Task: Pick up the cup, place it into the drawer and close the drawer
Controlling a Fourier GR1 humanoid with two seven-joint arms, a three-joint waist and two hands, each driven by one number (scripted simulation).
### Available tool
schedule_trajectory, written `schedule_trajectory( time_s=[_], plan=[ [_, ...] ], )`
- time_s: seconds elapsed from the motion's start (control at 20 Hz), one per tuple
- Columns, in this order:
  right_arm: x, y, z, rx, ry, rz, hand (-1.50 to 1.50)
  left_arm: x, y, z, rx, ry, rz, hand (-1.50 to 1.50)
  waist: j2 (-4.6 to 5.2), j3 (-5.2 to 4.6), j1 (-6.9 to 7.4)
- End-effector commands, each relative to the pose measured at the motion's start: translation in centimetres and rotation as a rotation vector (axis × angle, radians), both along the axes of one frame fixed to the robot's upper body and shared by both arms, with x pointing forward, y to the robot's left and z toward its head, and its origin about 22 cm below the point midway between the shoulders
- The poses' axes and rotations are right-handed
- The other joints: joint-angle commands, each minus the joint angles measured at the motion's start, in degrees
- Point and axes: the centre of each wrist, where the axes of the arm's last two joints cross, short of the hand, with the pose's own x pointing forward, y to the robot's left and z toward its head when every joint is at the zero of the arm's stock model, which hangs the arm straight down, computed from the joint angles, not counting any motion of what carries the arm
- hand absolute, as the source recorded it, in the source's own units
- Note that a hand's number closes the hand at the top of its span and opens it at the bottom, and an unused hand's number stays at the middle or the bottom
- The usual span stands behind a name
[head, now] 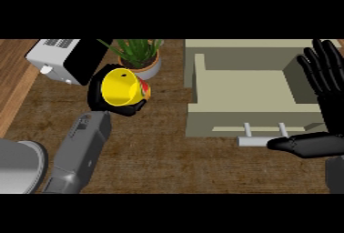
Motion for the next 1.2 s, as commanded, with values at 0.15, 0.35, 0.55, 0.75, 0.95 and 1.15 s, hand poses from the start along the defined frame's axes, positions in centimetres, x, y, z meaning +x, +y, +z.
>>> schedule_trajectory(
  time_s=[0.15, 0.35, 0.55, 0.75, 0.95, 1.15],
  plan=[
    [0.8, 0.2, -0.3, -0.006, 0.001, -0.007, -1.50, 2.7, -6.6, 9.8, 0.047, -0.049, -0.090, 1.50, -0.02, 0.01, 0.32],
    [-0.1, -0.4, -0.6, 0.005, 0.005, -0.009, -1.50, 2.8, -9.5, 13.8, 0.081, -0.021, -0.101, 1.50, 0.07, -0.01, -0.49],
    [0.9, -0.8, -0.5, -0.027, -0.008, -0.002, -1.50, 4.1, -13.0, 19.0, 0.133, -0.023, -0.063, 1.50, 0.44, 0.00, -1.28],
    [1.5, -0.9, -1.4, 0.001, -0.027, 0.005, -1.50, 4.5, -15.8, 19.1, 0.177, 0.081, -0.042, 1.50, 0.75, 0.03, -2.37],
    [1.5, 0.6, -0.6, -0.001, -0.017, 0.033, -1.50, 5.2, -17.5, 19.8, 0.250, 0.155, 0.011, 1.50, 1.10, 0.03, -3.68],
    [1.7, 0.5, 0.8, 0.006, -0.046, 0.049, -1.50, 5.6, -17.6, 18.1, 0.329, 0.211, 0.034, 1.50, 1.62, 0.06, -5.23]
  ],
)
